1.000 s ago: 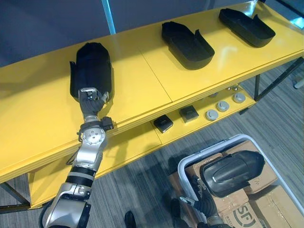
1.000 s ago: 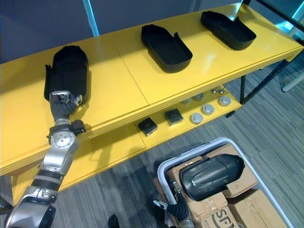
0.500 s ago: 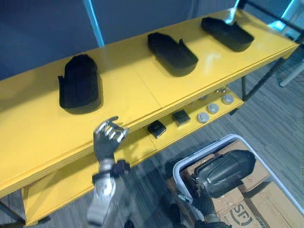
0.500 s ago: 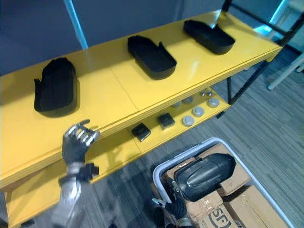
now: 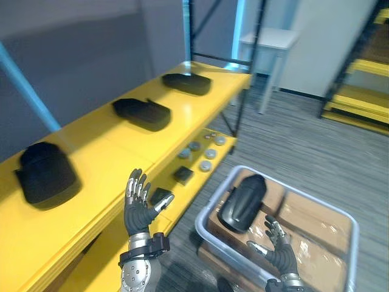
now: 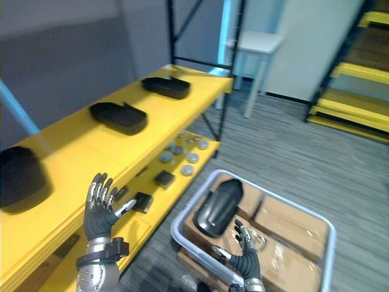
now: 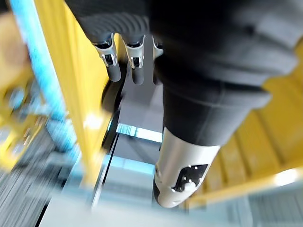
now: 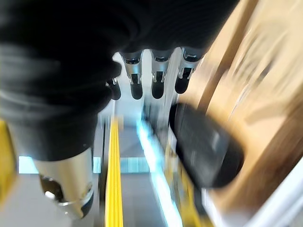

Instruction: Walk over and take plastic housings, then place them on the shelf

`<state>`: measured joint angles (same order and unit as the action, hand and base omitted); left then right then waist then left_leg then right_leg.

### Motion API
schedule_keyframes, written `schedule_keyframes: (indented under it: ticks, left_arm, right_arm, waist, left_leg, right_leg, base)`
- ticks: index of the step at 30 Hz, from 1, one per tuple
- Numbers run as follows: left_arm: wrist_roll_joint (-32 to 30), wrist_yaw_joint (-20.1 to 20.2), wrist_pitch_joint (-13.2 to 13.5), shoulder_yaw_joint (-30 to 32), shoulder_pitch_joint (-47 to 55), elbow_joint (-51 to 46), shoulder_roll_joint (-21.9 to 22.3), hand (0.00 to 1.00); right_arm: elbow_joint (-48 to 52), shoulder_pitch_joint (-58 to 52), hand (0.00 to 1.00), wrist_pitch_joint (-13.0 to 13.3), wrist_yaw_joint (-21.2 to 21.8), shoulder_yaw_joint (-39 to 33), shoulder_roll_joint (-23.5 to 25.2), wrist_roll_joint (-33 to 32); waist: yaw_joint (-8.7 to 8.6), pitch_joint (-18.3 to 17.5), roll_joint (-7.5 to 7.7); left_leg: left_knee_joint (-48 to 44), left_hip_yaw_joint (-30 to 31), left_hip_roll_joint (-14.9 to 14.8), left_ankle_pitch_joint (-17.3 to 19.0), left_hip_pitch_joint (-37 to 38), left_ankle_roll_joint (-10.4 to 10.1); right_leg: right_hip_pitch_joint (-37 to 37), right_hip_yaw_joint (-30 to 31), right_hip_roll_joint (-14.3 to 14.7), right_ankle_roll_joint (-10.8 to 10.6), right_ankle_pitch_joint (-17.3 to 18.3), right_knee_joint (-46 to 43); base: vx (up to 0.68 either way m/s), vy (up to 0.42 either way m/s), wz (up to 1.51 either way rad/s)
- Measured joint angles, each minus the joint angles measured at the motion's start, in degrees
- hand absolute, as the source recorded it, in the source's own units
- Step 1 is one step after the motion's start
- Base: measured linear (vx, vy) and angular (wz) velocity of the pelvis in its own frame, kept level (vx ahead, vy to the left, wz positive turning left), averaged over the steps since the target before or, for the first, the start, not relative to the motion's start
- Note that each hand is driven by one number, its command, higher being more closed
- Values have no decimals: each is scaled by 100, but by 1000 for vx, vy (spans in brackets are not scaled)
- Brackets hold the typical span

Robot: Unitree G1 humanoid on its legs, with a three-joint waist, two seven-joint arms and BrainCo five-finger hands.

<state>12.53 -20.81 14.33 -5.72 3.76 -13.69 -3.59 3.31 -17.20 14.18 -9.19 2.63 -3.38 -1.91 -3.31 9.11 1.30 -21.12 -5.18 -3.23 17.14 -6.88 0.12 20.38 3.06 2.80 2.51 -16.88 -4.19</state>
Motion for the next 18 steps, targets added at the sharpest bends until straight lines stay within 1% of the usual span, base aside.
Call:
schedule_keyframes:
  ticks: [1, 2, 3, 4, 5, 6, 7, 8, 9, 10, 11, 12, 13, 14, 15, 16, 17, 18]
  left_arm:
    - [-9, -10, -8, 117, -7, 120, 82, 0]
    - [-26, -9, -7, 170, 15, 132, 115, 0]
    - [-42, -14, -6, 204, 6, 140, 124, 0]
    - [-51, -14, 3, 246, -11, 153, 95, 0]
    - [-66, -16, 4, 274, -32, 256, 55, 0]
    - [-95, -15, -14, 341, -59, 427, 5, 0]
    - [-302, -50, -119, 549, -82, 779, 50, 0]
    - [-431, -86, -170, 648, -90, 924, 83, 0]
    - [-619, -157, -227, 791, -140, 1333, 126, 0]
    - [-710, -170, -255, 874, -172, 1558, 147, 0]
    - [-897, -261, -321, 1003, -201, 1928, 166, 0]
    - [-1121, -349, -395, 1178, -225, 2419, 167, 0]
    - [-1168, -383, -424, 1239, -262, 2627, 171, 0]
    - [-1152, -429, -461, 1333, -257, 3017, 179, 0]
    - [-1149, -470, -478, 1374, -229, 3337, 164, 0]
    - [-1162, -477, -484, 1385, -219, 3486, 149, 0]
    - [-1166, -478, -500, 1427, -217, 3764, 114, 0]
    - [-1163, -476, -512, 1508, -206, 3942, 95, 0]
  right_arm:
    - [-223, 121, 0, 0, -22, -157, -24, 18]
    - [-358, 170, 0, 0, -48, -280, -24, 19]
    - [-448, 175, 0, 0, -76, -370, -22, 20]
    - [-528, 188, 0, -1, -96, -429, -21, 22]
    - [-566, 185, 0, -1, -98, -449, -21, 23]
    - [-655, 186, 0, -2, -99, -455, -17, 23]
    - [-830, 327, 0, -30, -101, -460, -61, 21]
    - [-890, 375, 0, -41, -105, -459, -69, 19]
    - [-999, 411, 0, -61, -117, -464, -81, 17]
    - [-1054, 411, 0, -62, -132, -463, -91, 16]
    - [-1118, 418, 0, -68, -138, -451, -120, 16]
    - [-1179, 493, 0, -72, -139, -406, -156, 16]
    - [-1246, 583, 0, -71, -144, -394, -201, 16]
    - [-1532, 883, 0, -74, -183, -332, -306, 15]
    - [-1871, 1241, 0, -84, -237, -233, -466, 16]
    - [-2030, 1425, 0, -89, -265, -194, -528, 15]
    - [-2300, 1797, 0, -106, -315, -139, -613, 16]
    - [-2531, 2162, 0, -122, -347, -139, -649, 19]
  waist:
    - [23, 69, -128]
    - [32, 58, -233]
    - [29, 22, -300]
    - [39, 16, -298]
    - [71, -7, -264]
    - [72, -51, -196]
    - [93, -68, -252]
    - [93, -77, -286]
    - [80, -119, -374]
    - [78, -139, -408]
    - [84, -147, -443]
    - [111, -118, -449]
    - [107, -76, -452]
    - [143, -8, -458]
    - [230, -2, -465]
    - [285, 3, -466]
    - [358, 37, -474]
    - [438, 106, -501]
  left_leg:
    - [253, -415, -162, -151, 215, -6]
    - [347, -622, -296, -223, 265, -41]
    - [423, -756, -394, -274, 244, -33]
    - [560, -980, -473, -309, 242, 7]
    - [658, -1080, -481, -352, 209, -40]
    - [769, -1185, -454, -394, 195, -95]
    - [985, -1185, -488, -502, 193, -204]
    - [1097, -1155, -495, -599, 213, -231]
    - [1194, -1113, -596, -707, 232, -291]
    - [1183, -1098, -665, -722, 243, -311]
    - [1069, -1035, -807, -749, 257, -395]
    - [602, -931, -980, -755, 157, -462]
    - [275, -849, -1033, -755, 68, -462]
    - [-424, -599, -1090, -753, -205, -464]
    - [-849, -270, -1041, -702, -445, -535]
    - [-874, -202, -987, -676, -528, -570]
    - [-664, -140, -899, -663, -622, -593]
    - [-273, -114, -865, -686, -672, -568]
  right_leg:
    - [21, -505, -39, 94, 1042, -1013]
    - [-85, -624, -125, -99, 1446, -1425]
    - [-253, -740, -304, -331, 1696, -1541]
    - [-470, -870, -551, -387, 1893, -1453]
    - [-681, -855, -701, -465, 1910, -1142]
    - [-961, -841, -831, -506, 1932, -617]
    - [-1168, -829, -728, -645, 1761, 113]
    - [-1158, -819, -662, -591, 1618, 226]
    - [-1139, -827, -510, -491, 1554, 275]
    - [-1149, -840, -431, -457, 1576, 256]
    - [-1212, -875, -317, -359, 1642, 213]
    - [-1324, -954, -221, -226, 1755, 116]
    - [-1427, -1008, -211, -204, 1774, 112]
    - [-1617, -1087, -216, -151, 1783, 103]
    - [-1682, -1139, -264, -99, 1815, 63]
    - [-1698, -1149, -302, -93, 1819, 64]
    - [-1721, -1171, -369, -92, 1820, 70]
    - [-1745, -1193, -417, -92, 1821, 83]
  base:
    - [-210, 136, -170]
    - [-215, 115, -165]
    - [-147, -35, -129]
    - [-143, -82, -112]
    - [-121, -145, -93]
    - [-103, -198, -89]
    - [-89, -202, -73]
    - [-64, -249, -67]
    - [-21, -189, -26]
    - [25, -245, -9]
    - [74, -215, 12]
    - [81, -216, 20]
    - [76, -192, 32]
    - [56, -124, 32]
    - [46, -80, 24]
    - [34, 10, 15]
    - [38, 68, 12]
    - [34, 85, 16]
